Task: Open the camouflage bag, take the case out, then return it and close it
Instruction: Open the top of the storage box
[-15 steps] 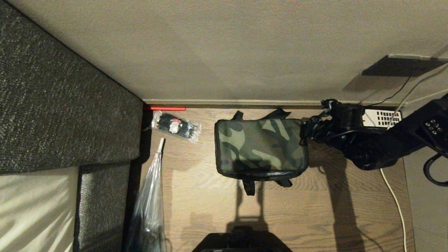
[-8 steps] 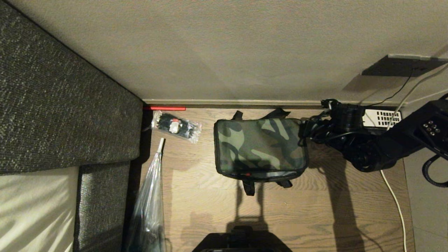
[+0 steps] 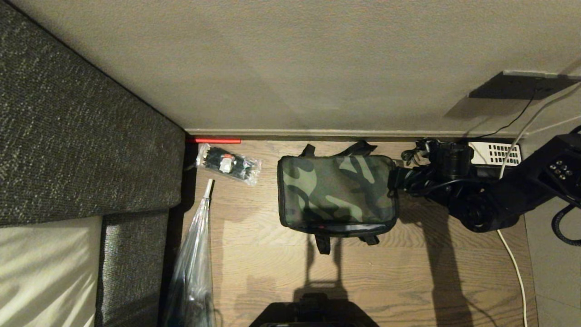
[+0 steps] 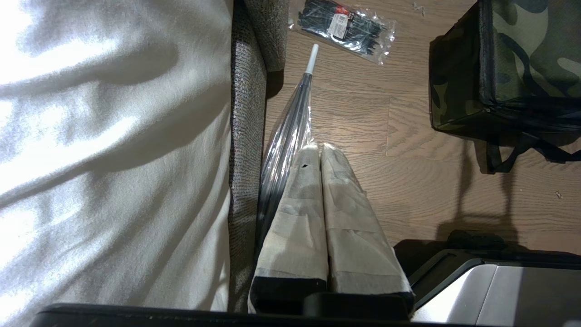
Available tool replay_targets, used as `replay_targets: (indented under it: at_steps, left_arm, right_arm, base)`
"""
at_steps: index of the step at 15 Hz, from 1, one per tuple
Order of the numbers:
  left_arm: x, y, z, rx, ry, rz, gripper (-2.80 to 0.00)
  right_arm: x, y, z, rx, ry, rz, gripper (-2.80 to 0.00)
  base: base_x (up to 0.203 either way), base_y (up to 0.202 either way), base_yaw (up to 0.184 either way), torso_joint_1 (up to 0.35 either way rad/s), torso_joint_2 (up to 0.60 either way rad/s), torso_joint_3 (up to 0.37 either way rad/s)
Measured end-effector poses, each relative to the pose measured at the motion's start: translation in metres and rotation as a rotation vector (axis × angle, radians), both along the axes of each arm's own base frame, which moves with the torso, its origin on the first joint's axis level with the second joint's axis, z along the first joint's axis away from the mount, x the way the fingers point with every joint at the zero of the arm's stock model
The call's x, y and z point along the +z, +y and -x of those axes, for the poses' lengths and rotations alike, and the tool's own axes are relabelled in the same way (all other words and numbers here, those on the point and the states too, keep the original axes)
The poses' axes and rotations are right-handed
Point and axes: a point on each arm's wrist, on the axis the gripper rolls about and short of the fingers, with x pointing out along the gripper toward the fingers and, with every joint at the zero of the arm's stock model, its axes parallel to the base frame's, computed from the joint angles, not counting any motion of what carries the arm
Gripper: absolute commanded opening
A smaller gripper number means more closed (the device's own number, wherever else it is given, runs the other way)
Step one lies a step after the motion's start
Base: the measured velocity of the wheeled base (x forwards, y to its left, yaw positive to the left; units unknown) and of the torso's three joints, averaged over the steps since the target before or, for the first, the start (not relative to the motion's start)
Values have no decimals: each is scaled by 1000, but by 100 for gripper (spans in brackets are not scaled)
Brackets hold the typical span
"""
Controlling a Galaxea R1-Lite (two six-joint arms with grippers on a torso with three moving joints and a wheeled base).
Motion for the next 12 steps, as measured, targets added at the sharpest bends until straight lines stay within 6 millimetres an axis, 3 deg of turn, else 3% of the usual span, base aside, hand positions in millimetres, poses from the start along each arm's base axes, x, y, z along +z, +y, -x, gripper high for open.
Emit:
replay_targets:
  at_steps: [5,6,12]
  left_arm:
    - [0,0,0,0,0,0,-280]
    - [0,0,0,0,0,0,-280]
    - [0,0,0,0,0,0,-280]
  right_arm:
    - [-4,-1,2,15,8,45,-280]
    - [-5,-1,3,19,9,65,0]
    - [-8,-2,4,22,14,92,0]
  base:
    - [0,0,0,0,0,0]
    - [0,0,0,0,0,0]
    - [0,0,0,0,0,0]
